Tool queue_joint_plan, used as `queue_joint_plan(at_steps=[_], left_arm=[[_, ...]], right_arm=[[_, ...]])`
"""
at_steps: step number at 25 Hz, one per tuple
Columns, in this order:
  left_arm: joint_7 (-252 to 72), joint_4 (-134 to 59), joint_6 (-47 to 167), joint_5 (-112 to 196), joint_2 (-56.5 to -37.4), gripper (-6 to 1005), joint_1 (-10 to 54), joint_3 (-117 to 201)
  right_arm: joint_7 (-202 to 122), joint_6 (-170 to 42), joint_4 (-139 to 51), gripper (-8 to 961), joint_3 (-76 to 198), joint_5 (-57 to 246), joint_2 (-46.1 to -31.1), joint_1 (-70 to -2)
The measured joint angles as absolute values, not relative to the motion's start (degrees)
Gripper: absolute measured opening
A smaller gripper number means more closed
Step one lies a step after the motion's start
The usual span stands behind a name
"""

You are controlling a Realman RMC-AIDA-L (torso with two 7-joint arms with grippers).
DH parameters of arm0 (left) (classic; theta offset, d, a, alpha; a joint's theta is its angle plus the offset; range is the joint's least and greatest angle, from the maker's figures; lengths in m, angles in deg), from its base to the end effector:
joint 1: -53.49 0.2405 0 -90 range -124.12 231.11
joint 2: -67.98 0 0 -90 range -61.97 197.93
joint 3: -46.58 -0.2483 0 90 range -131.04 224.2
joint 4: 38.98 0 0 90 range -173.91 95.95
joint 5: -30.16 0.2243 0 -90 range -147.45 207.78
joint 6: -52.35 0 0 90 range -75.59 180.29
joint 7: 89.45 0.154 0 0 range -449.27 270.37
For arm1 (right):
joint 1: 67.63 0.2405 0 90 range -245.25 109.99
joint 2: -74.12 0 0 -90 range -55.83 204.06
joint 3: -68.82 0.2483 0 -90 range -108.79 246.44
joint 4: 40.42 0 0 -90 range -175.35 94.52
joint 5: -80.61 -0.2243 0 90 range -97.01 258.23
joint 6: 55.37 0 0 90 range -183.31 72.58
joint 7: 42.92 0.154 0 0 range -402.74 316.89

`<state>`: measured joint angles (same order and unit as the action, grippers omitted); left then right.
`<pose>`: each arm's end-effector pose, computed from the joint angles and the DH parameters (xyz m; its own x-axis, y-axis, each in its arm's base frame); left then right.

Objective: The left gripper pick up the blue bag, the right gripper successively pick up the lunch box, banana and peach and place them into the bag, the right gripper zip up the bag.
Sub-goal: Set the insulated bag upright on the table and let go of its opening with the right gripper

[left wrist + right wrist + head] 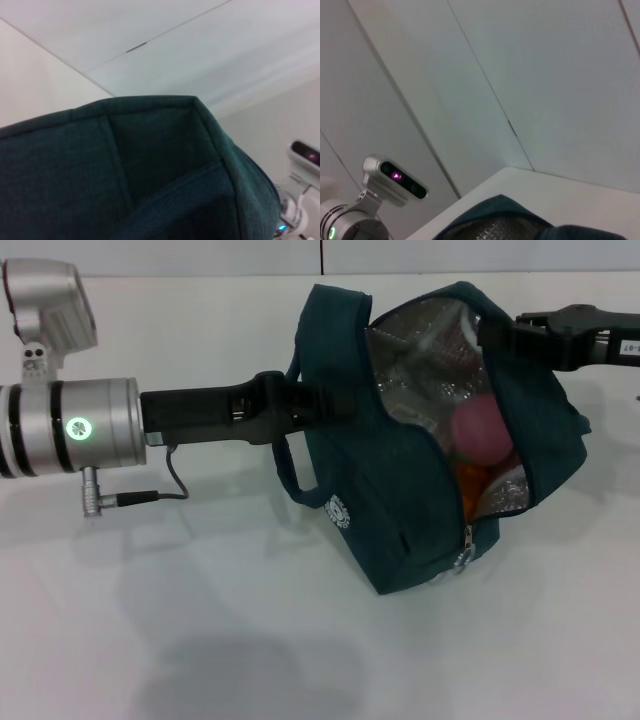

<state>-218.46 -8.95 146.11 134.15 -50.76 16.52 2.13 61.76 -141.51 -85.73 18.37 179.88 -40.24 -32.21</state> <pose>-0.2017 0.3508 -0.0216 0.1799 0.9084 0.3776 0.7827 -0.3646 0.5044 0.1899 0.3949 0.0429 0.6593 -0.4469 -0.6046 -0.5759 -0.8172 -0.0238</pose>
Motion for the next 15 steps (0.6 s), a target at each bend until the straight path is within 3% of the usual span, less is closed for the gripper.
queue_joint_plan(at_steps=[12,15], left_arm=[[-218.43,-8.83,147.04,133.23,-49.91,48,17.69,2.20],[-218.42,-8.93,146.17,133.28,-49.86,48,18.21,2.20]], right_arm=[[61.56,-139.84,-83.83,35,17.51,180.70,-40.74,-29.95],[60.43,-139.23,-83.39,75,17.67,180.43,-40.77,-29.90]])
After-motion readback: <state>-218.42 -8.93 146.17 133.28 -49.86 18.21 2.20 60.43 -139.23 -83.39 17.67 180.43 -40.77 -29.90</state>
